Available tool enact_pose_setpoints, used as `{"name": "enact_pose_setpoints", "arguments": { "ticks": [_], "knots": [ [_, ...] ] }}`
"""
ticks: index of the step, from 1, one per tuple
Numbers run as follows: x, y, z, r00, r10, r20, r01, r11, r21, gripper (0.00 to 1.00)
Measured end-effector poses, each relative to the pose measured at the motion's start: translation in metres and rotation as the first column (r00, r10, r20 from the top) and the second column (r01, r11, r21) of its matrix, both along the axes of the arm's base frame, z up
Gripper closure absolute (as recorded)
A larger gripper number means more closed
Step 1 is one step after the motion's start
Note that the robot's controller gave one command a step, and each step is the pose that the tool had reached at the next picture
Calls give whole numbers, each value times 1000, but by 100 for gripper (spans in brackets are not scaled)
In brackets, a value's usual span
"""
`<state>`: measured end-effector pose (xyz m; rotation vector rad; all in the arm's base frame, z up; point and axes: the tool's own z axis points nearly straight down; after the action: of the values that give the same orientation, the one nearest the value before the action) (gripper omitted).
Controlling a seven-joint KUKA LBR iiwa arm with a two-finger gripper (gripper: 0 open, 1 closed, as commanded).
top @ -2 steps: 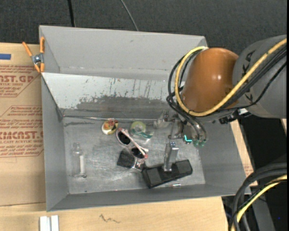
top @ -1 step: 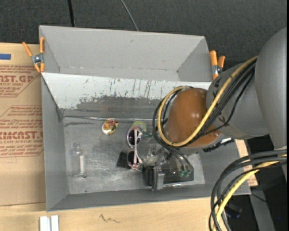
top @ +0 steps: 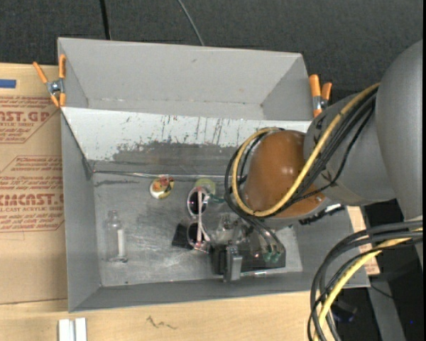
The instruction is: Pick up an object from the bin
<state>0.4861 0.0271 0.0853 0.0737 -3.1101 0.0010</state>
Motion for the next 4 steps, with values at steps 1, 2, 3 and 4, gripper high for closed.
{"name": "enact_pose_setpoints", "arguments": {
  "ticks": [1, 2, 3, 4],
  "knots": [
    [-7, 10, 68, 999, -19, 32, 19, 1000, 2, 100],
    [-7, 10, 68, 999, -19, 32, 19, 1000, 2, 100],
    [-6, 12, 80, 999, -23, 29, 23, 1000, 1, 100],
    [-6, 15, 79, 999, -22, 30, 22, 1000, 3, 100]
  ]
}}
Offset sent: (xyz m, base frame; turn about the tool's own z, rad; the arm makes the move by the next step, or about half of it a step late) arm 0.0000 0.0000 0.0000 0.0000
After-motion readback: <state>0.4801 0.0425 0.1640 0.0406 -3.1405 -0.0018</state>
